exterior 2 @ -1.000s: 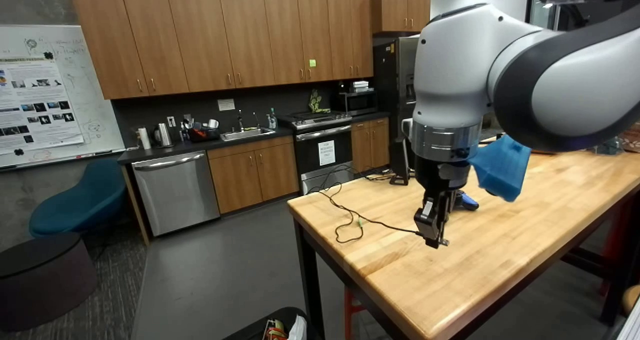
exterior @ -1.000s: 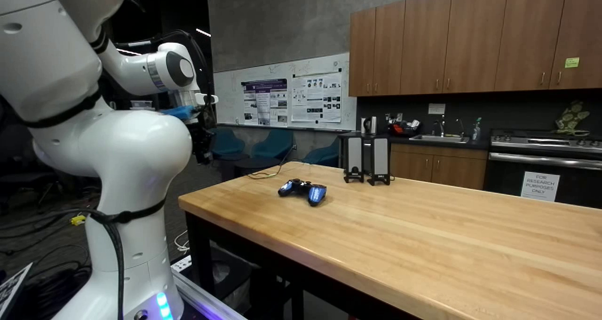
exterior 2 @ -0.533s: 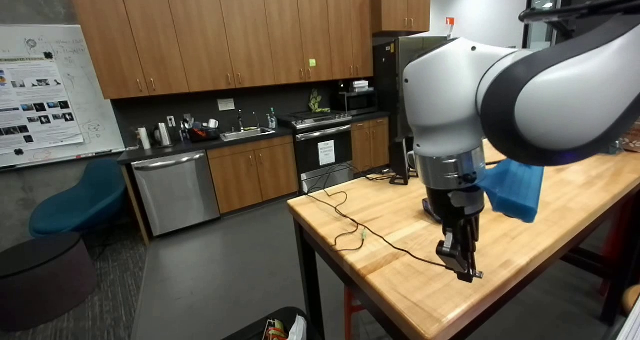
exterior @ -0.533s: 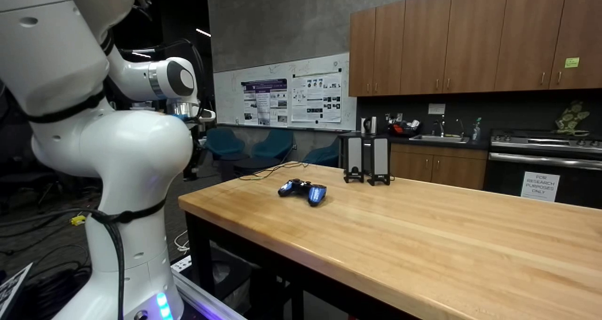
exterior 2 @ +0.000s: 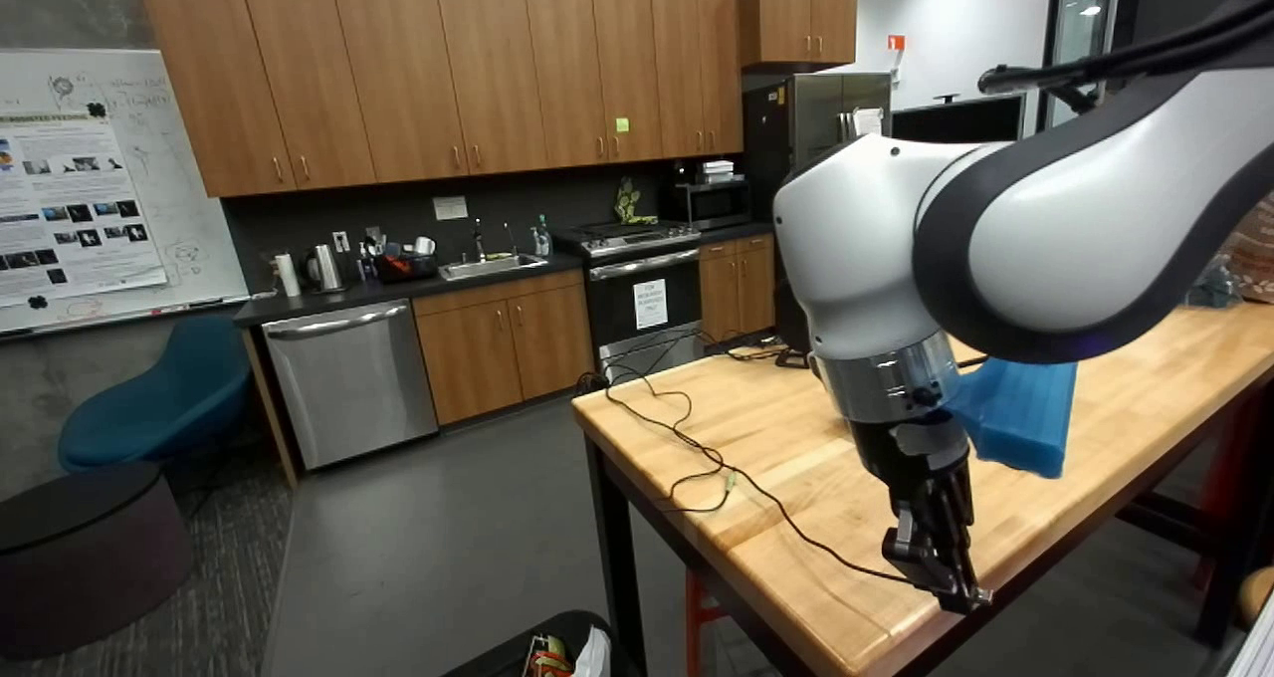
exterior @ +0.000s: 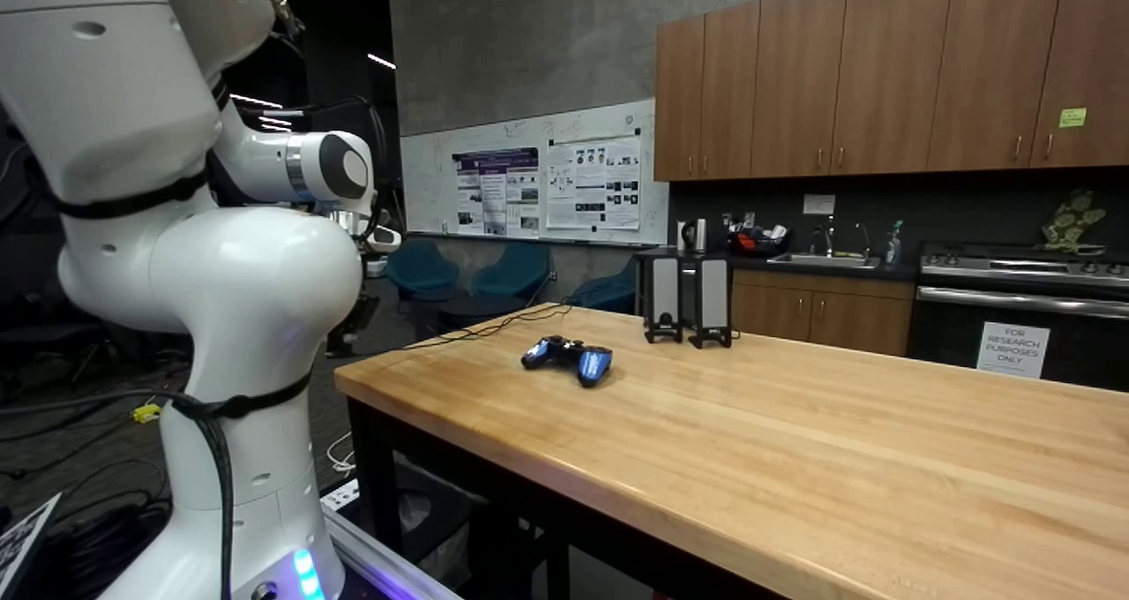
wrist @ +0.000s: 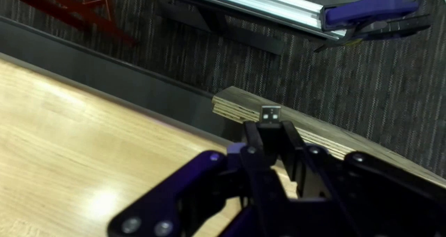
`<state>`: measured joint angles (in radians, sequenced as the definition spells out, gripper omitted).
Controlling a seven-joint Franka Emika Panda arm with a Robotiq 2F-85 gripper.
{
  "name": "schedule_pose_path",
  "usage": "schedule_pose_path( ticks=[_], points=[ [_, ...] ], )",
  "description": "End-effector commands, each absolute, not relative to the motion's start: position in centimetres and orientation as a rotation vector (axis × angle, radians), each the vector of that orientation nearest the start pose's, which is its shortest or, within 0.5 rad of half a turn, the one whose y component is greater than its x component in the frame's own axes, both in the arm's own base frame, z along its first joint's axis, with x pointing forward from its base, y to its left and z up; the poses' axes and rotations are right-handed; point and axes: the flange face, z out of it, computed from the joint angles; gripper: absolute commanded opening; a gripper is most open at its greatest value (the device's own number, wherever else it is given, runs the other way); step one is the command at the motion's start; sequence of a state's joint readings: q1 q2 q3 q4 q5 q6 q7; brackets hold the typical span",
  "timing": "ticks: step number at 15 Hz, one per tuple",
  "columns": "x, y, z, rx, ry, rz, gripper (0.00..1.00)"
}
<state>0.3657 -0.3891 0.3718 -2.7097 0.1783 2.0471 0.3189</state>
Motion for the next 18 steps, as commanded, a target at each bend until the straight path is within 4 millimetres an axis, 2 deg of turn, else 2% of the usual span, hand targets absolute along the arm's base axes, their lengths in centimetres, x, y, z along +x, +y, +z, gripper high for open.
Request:
schedule_pose_path(
  ticks=[1,11,12,13,18],
  points=[
    [25.3,24.2,31.5,-3.205,-0.448,0.544,0.05],
    [23.3,24.2,29.5,-3.169,-0.434,0.629,0.05],
    [23.2,24.2,29.3,-3.158,-0.425,0.634,0.28],
    [23.0,24.3,29.3,-3.153,-0.424,0.631,0.45],
    [22.9,24.4,29.2,-3.158,-0.409,0.609,0.73]
  ],
)
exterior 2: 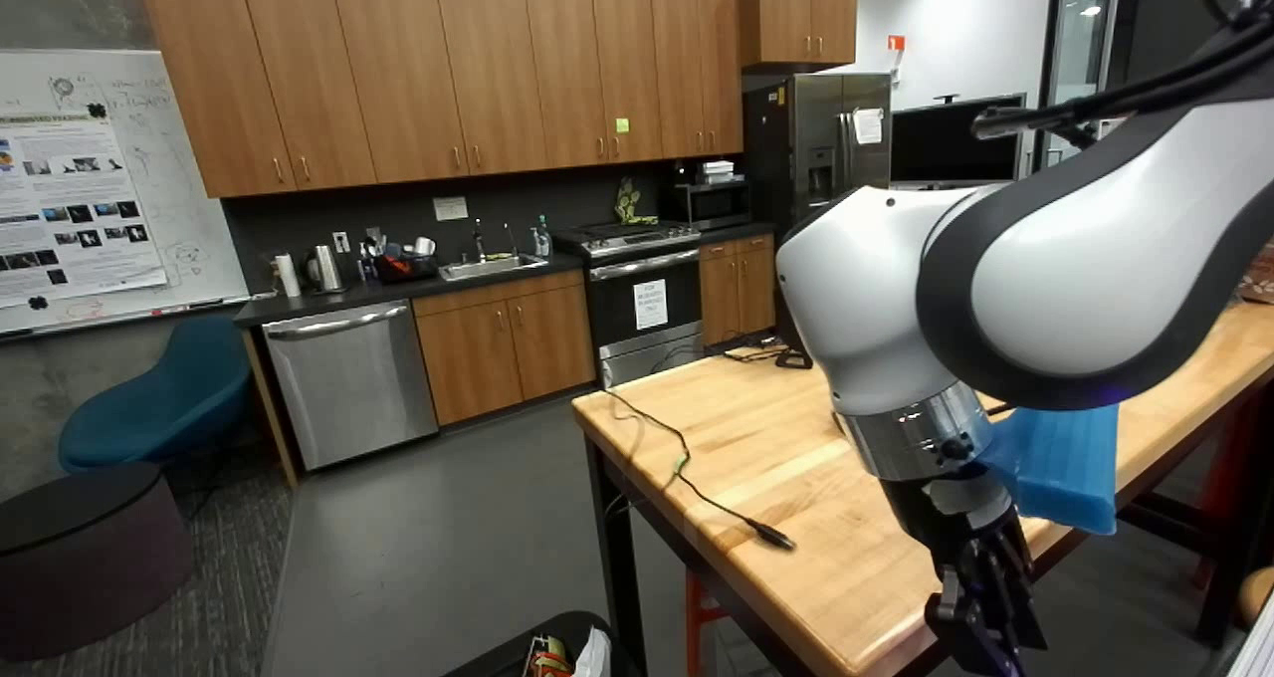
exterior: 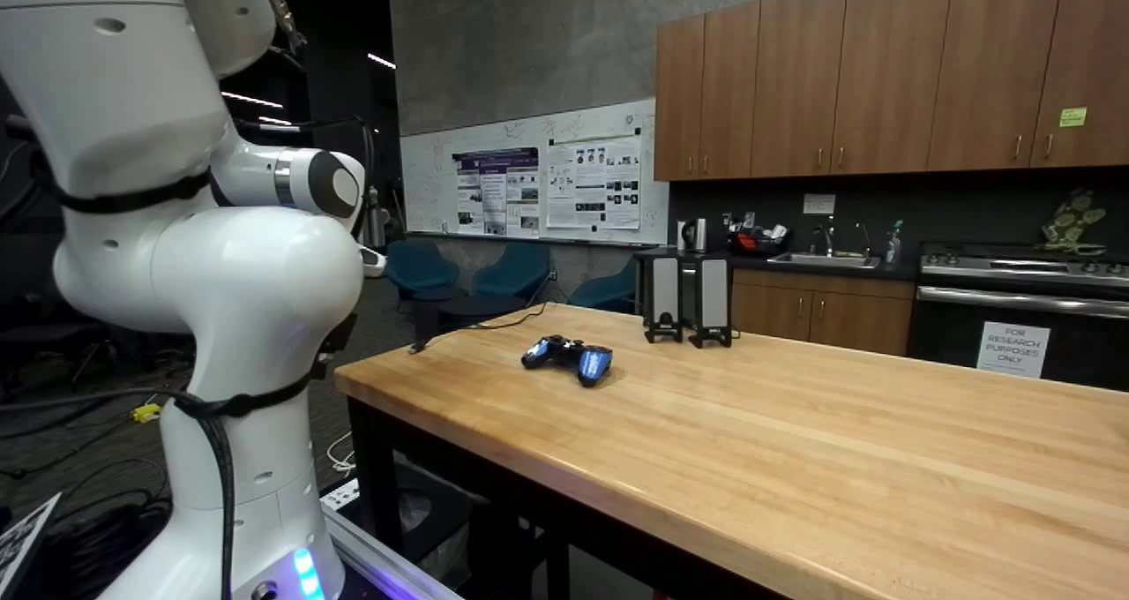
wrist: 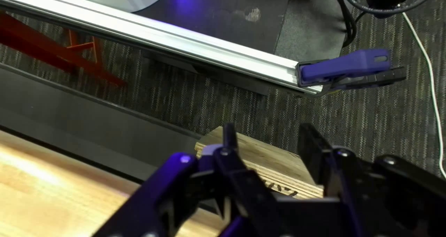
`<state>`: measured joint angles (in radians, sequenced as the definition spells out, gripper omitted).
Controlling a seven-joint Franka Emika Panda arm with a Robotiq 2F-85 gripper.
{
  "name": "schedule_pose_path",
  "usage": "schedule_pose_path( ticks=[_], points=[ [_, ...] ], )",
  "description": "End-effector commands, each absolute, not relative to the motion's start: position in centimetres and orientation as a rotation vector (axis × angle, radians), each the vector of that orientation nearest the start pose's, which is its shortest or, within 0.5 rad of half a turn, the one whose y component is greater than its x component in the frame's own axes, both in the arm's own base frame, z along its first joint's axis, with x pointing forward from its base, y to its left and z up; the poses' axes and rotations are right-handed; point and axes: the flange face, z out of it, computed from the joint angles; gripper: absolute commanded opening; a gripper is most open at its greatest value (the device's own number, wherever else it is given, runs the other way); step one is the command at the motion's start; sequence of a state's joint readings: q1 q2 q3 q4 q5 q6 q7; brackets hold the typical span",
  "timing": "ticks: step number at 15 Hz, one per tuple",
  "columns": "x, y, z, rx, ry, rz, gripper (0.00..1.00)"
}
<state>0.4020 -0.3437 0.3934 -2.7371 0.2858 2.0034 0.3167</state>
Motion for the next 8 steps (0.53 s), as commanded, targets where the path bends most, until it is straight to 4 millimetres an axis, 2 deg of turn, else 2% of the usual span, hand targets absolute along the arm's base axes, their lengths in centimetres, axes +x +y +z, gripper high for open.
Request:
schedule_pose_path(
  ticks=[1,3,4,8],
  points=[
    [23.2,24.4,29.3,-3.158,-0.406,0.597,0.81],
    [23.7,24.6,29.5,-3.159,-0.410,0.556,0.95],
    [24.0,24.8,29.7,-3.161,-0.412,0.514,0.99],
    [25.9,25.8,30.6,-3.173,-0.438,0.258,1.00]
  ],
)
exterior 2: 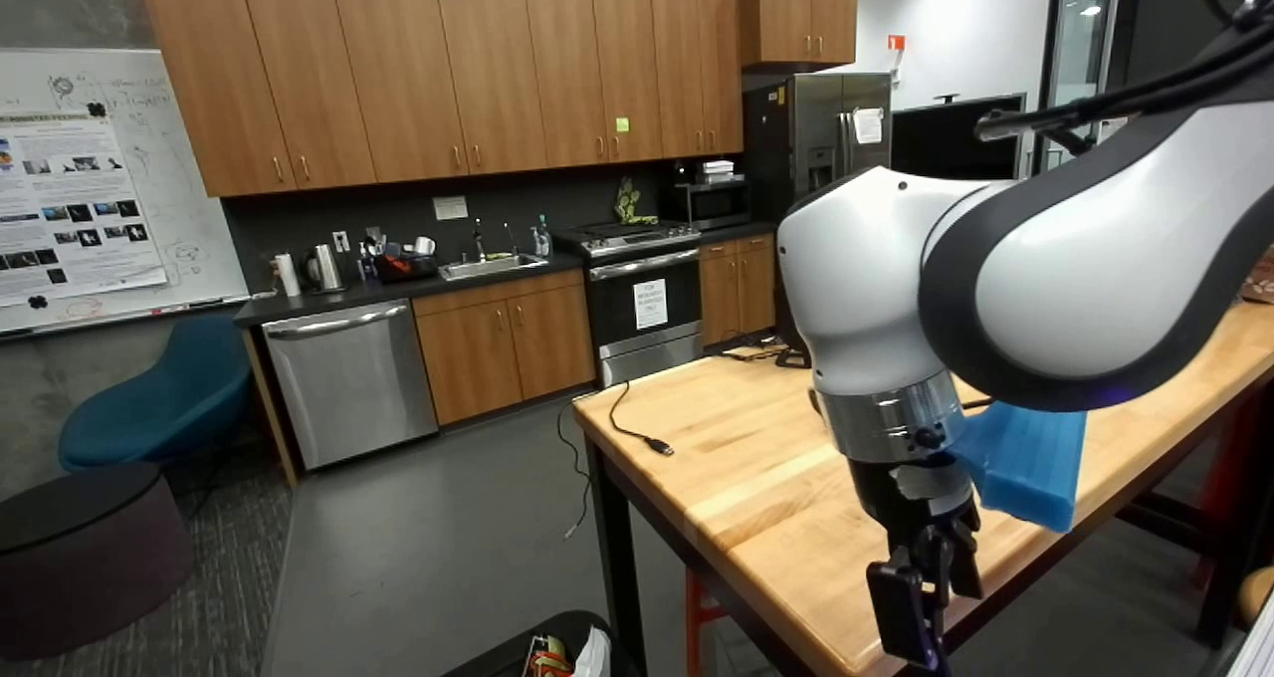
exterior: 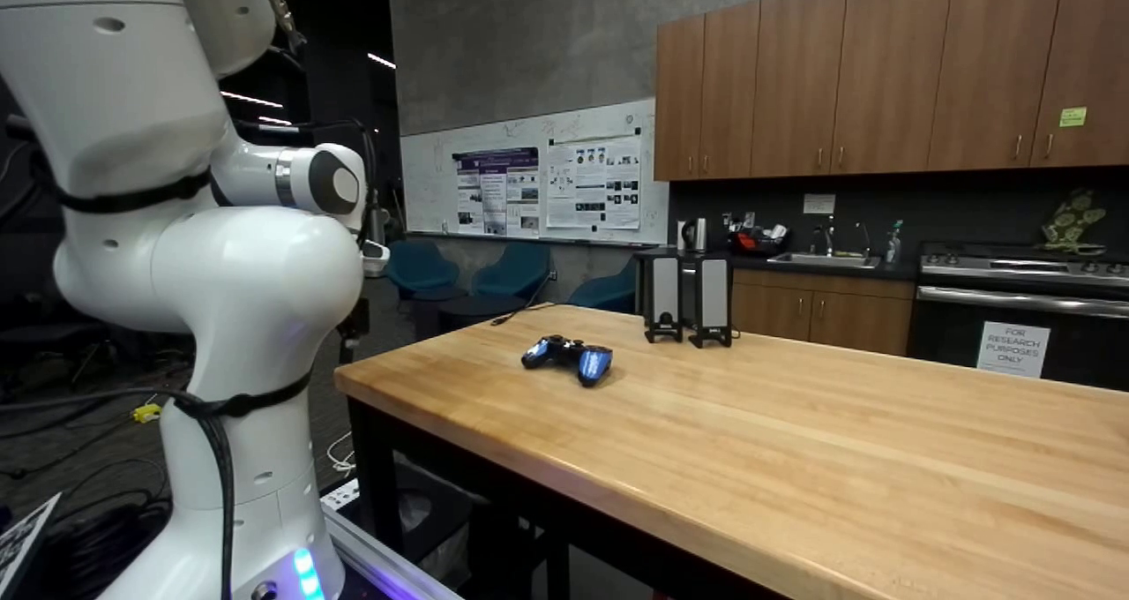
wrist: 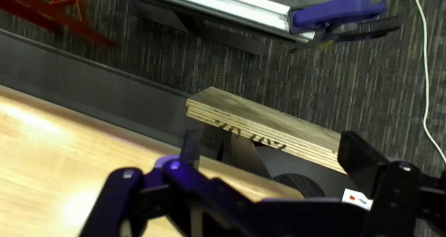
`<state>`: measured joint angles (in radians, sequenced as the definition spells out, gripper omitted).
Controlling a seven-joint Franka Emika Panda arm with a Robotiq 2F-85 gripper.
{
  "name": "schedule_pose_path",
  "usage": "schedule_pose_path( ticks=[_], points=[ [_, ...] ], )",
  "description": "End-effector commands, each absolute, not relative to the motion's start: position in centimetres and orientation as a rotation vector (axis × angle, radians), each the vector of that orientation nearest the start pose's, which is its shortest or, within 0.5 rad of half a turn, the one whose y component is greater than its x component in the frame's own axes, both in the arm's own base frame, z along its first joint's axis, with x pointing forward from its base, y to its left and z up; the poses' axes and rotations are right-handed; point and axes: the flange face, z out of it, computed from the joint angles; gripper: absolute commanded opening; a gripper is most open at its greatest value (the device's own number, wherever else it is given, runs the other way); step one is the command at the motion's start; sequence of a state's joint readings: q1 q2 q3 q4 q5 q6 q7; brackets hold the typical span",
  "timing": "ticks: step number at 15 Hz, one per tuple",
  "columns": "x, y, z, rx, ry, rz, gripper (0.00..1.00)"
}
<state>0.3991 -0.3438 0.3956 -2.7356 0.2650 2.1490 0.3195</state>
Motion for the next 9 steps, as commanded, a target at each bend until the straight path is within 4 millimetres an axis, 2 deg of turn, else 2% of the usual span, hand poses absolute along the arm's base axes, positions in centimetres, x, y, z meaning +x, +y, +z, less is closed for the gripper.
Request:
schedule_pose_path(
  ticks=[1,6,9],
  points=[
    [26.3,26.1,30.8,-3.180,-0.454,0.198,1.00],
    [29.2,27.5,32.0,-3.189,-0.543,-0.068,1.00],
    [31.6,28.7,32.7,-3.180,-0.594,-0.209,1.00]
  ],
)
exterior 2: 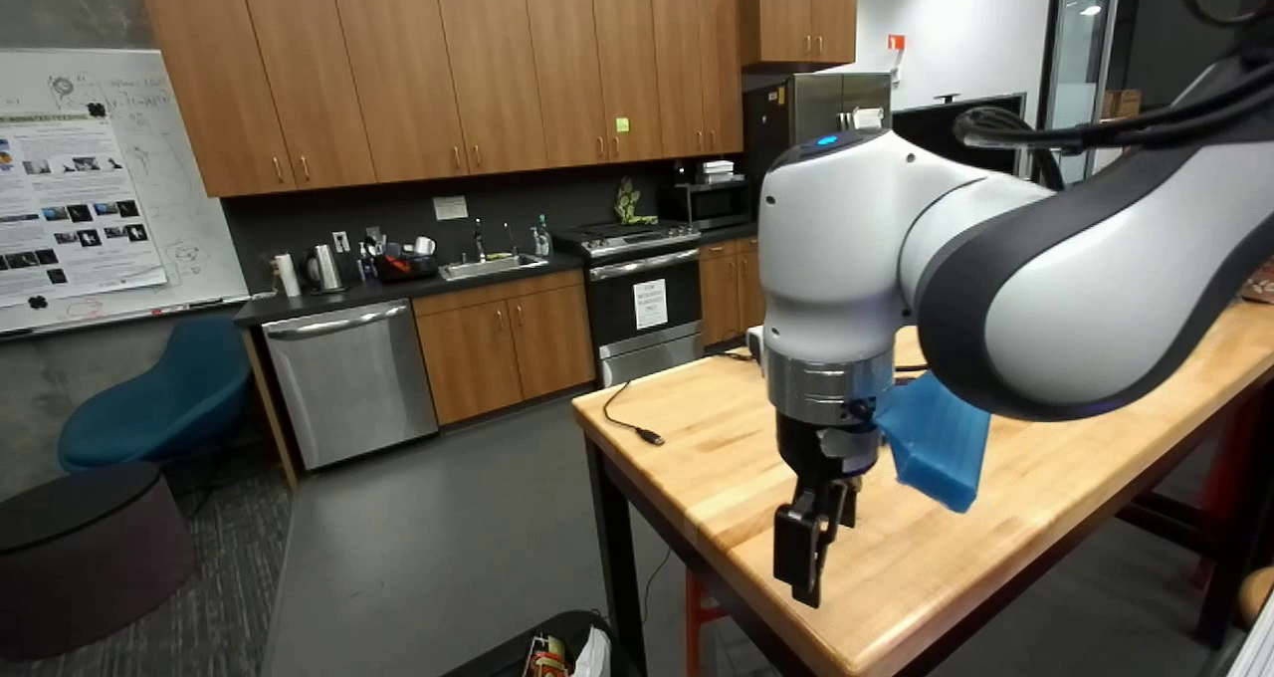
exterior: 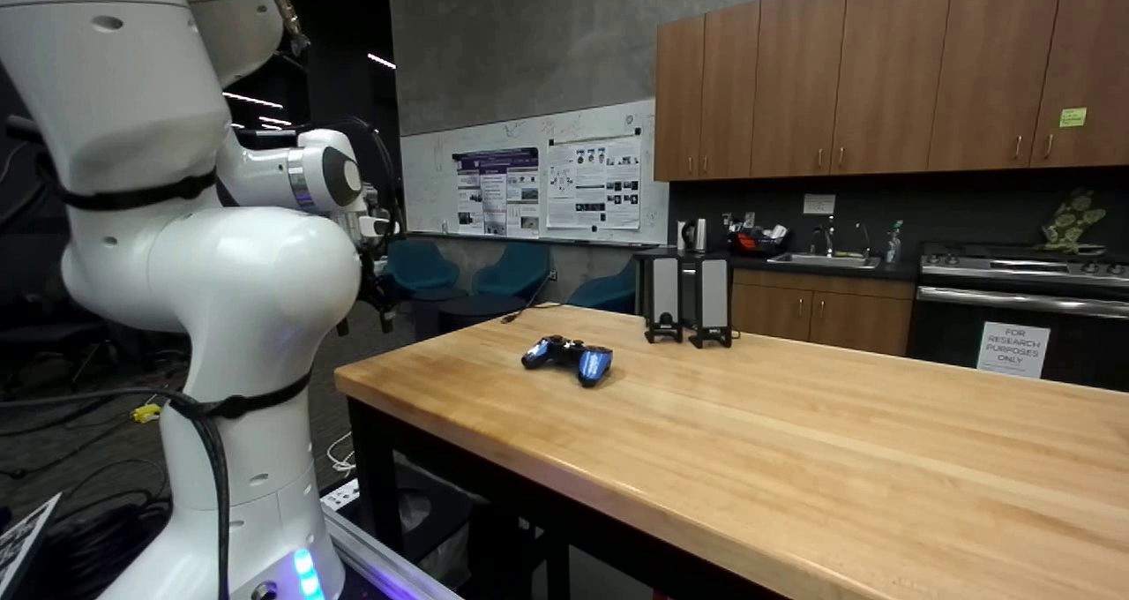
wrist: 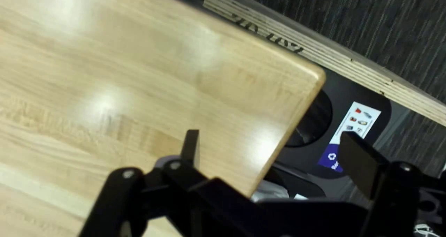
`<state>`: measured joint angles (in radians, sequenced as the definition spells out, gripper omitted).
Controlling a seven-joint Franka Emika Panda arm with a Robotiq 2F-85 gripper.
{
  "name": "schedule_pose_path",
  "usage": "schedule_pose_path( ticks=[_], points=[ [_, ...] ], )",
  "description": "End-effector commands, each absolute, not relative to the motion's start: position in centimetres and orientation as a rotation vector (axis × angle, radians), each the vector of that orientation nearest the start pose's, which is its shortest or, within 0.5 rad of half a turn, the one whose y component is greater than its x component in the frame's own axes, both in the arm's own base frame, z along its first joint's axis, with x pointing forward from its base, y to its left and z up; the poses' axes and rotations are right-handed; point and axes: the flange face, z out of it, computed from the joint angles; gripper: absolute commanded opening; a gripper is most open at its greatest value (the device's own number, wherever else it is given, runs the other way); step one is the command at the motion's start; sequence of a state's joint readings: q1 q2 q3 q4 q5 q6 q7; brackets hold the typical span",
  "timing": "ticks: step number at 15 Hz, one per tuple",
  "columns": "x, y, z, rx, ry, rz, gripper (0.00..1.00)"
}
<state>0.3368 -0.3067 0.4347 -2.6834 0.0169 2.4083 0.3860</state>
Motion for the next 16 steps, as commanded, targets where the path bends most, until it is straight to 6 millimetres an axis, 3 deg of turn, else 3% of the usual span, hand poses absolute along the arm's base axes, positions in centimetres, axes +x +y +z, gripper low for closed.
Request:
schedule_pose_path(
  ticks=[1,10,16],
  points=[
    [32.6,29.1,33.0,-3.180,-0.612,-0.251,1.00],
    [41.6,32.4,33.9,-3.191,-0.708,-0.515,1.00],
    [48.7,31.9,33.7,-3.205,-0.658,-0.539,1.00]
  ],
)
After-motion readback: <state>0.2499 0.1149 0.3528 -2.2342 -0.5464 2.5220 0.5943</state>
